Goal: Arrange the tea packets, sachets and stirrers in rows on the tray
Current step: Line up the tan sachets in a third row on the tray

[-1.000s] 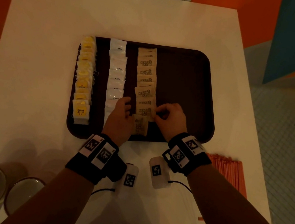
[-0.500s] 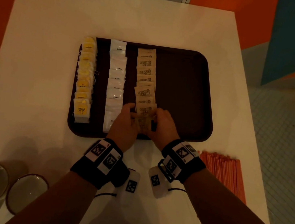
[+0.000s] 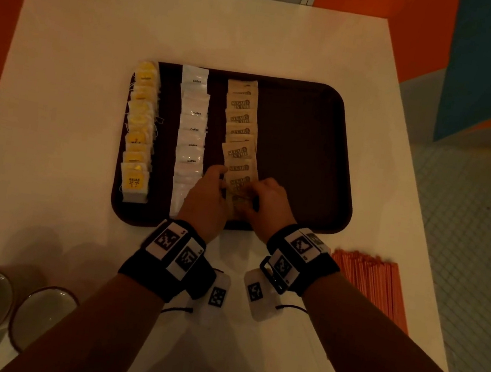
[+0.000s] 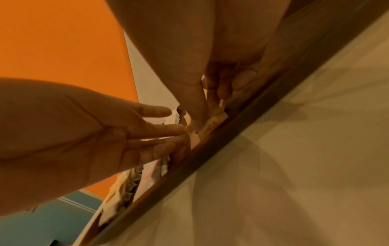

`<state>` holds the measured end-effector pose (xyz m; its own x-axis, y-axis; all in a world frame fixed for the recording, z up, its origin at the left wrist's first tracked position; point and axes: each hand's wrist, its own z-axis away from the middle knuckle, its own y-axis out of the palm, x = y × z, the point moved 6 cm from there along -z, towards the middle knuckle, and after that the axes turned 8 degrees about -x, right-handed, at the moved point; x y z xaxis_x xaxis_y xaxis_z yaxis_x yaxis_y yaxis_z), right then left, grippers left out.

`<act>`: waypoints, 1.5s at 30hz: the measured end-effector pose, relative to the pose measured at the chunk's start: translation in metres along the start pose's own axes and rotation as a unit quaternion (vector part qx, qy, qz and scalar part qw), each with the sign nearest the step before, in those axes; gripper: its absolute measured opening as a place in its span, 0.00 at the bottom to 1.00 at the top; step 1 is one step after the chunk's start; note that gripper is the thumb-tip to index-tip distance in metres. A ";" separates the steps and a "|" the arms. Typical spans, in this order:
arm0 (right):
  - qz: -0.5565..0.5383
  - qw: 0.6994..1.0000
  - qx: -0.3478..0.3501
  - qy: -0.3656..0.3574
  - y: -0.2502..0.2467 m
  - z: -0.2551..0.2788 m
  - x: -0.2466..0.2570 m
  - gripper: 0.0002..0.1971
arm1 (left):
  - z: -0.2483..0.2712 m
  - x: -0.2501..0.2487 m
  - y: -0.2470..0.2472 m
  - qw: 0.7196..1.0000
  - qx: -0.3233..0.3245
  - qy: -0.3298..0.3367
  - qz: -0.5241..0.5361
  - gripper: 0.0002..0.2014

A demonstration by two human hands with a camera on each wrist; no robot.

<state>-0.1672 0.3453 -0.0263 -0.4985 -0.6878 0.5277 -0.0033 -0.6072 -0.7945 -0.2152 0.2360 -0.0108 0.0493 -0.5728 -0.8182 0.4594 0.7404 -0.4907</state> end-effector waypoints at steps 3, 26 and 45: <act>0.025 1.000 -0.001 -0.008 0.000 -0.005 0.003 0.11 | -0.001 0.002 0.000 1.000 -0.003 -0.002 0.002 0.21; 0.043 0.998 0.031 -0.041 0.000 -0.021 0.011 0.10 | -0.002 0.015 -0.013 0.999 -0.019 -0.045 -0.025 0.19; -0.098 0.988 -0.039 0.111 -0.015 -0.007 -0.029 0.15 | -0.007 -0.005 0.001 0.994 0.029 -0.019 -0.107 0.16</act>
<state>-0.1585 0.3777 -0.0318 -0.6592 -0.4516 0.6012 -0.1798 -0.6817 -0.7092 -0.2218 0.2422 -0.0090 -0.0220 -0.7281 -0.6851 0.5130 0.5800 -0.6328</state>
